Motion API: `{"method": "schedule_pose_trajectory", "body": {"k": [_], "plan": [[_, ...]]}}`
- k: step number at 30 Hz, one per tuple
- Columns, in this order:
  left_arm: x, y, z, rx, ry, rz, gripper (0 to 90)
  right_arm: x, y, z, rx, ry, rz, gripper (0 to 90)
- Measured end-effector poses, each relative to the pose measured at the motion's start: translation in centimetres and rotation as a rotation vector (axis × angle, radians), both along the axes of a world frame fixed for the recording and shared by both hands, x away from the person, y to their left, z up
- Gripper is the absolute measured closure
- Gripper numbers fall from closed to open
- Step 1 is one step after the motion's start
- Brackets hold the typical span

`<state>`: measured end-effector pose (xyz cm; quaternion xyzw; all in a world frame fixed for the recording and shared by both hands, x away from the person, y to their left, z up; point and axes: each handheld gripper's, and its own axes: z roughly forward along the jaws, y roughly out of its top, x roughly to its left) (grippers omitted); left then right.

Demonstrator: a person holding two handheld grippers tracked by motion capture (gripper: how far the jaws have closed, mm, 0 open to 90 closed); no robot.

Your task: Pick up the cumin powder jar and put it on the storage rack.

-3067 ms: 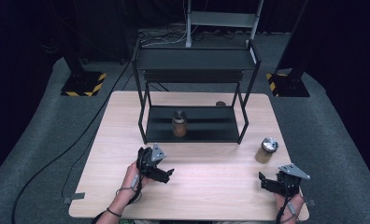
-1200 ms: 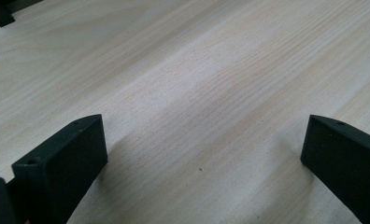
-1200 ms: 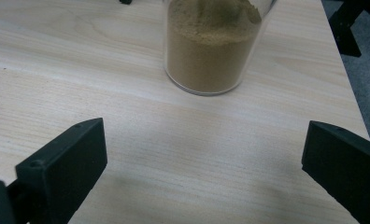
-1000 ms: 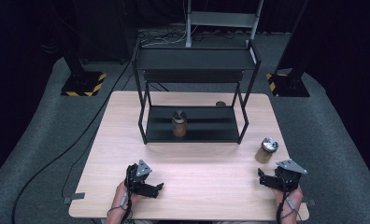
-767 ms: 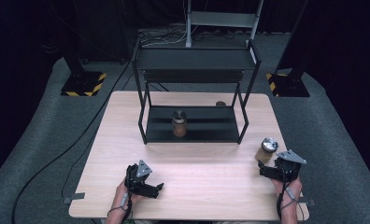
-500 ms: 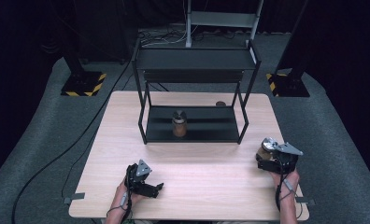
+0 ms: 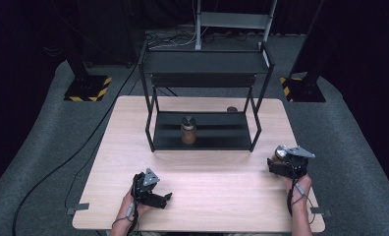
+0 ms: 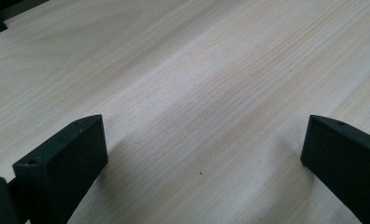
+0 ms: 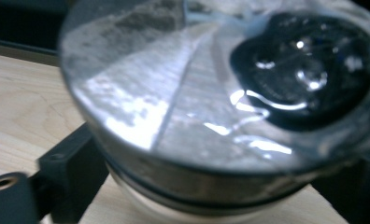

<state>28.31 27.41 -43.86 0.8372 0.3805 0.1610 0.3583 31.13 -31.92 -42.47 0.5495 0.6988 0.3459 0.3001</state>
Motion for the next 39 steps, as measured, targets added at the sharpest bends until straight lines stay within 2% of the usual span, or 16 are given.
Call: {"method": "schedule_pose_trajectory", "body": {"k": [4,8,10,15,19,26,31,39], "plan": [[0.1,0.0,0.0,-0.001,0.002,-0.001,0.0,-0.1,-0.3,-0.4,0.026,-0.003,-0.009,19.2],[0.0,0.0,0.0,0.000,0.000,0.000,0.0,-0.1,-1.0,-0.6,0.058,-0.002,0.014,25.4],[0.1,0.0,0.0,-0.001,0.002,-0.001,0.0,-0.2,-0.9,-0.6,0.056,-0.006,0.021,29.0],[0.1,0.0,0.0,-0.001,0.002,-0.001,0.0,-0.4,-0.7,-0.8,0.049,-0.021,0.015,29.8],[0.0,0.0,0.0,-0.001,0.001,-0.001,0.0,-0.4,-0.8,-0.8,0.063,-0.022,0.012,30.0],[0.0,0.0,0.0,-0.001,0.001,-0.001,0.0,-0.2,-0.9,0.0,0.049,0.006,0.043,30.0],[0.0,0.0,0.0,-0.001,0.001,-0.001,0.0,-0.2,-0.5,0.7,0.028,0.013,0.057,30.0],[0.1,0.0,0.0,-0.001,0.002,-0.001,0.0,0.2,0.4,1.9,-0.001,0.049,0.087,30.0]]}}
